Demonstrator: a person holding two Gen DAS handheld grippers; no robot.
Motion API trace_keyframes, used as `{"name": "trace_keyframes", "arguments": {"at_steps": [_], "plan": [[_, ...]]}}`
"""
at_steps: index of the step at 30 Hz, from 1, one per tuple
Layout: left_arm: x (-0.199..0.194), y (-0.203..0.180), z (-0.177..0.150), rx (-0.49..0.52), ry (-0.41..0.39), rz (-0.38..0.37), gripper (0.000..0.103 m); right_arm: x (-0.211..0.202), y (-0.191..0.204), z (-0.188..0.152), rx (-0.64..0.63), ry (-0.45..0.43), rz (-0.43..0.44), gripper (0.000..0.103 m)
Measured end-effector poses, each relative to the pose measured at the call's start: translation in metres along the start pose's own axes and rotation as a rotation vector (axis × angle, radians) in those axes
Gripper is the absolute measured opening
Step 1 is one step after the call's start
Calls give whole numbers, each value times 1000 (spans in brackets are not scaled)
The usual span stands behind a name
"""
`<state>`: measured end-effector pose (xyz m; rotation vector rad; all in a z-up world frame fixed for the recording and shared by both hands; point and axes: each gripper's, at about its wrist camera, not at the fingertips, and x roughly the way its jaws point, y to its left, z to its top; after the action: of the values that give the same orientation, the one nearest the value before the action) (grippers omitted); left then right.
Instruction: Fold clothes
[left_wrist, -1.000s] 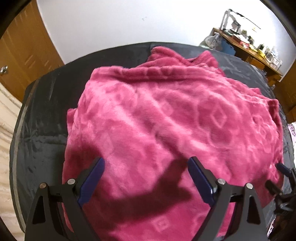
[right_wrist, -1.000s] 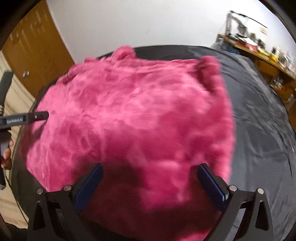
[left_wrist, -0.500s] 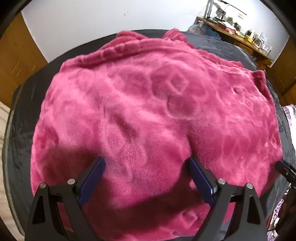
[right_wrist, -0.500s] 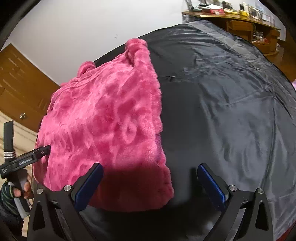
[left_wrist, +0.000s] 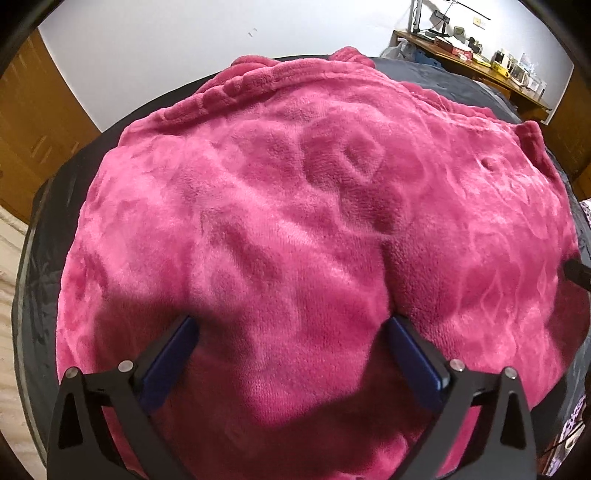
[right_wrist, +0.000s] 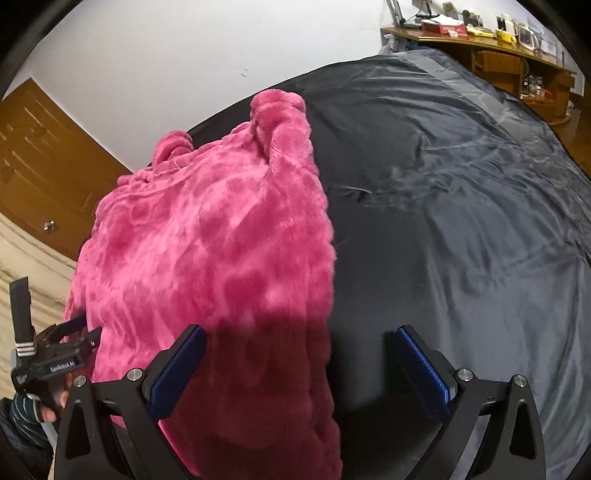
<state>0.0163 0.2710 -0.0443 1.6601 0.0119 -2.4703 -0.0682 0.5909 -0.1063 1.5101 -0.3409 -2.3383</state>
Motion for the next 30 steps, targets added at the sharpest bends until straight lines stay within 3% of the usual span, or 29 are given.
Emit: {"name": "trace_keyframes", "arguments": {"at_steps": [9, 16, 20, 23, 27, 30], "plan": [[1, -5, -3, -26, -28, 14, 102, 17, 14, 10, -64, 24, 65, 103], [3, -4, -9, -33, -52, 12, 102, 30, 28, 14, -86, 106, 303, 103], [6, -4, -12, -33, -51, 11, 102, 36, 16, 18, 8, 136, 458, 102], [8, -5, -12, -33, -53, 7, 103, 41, 8, 21, 58, 152, 520, 95], [11, -6, -13, -39, -60, 7, 103, 46, 10, 22, 38, 192, 500, 66], [11, -7, -14, -41, -69, 4, 103, 48, 12, 21, 43, 197, 492, 63]]}}
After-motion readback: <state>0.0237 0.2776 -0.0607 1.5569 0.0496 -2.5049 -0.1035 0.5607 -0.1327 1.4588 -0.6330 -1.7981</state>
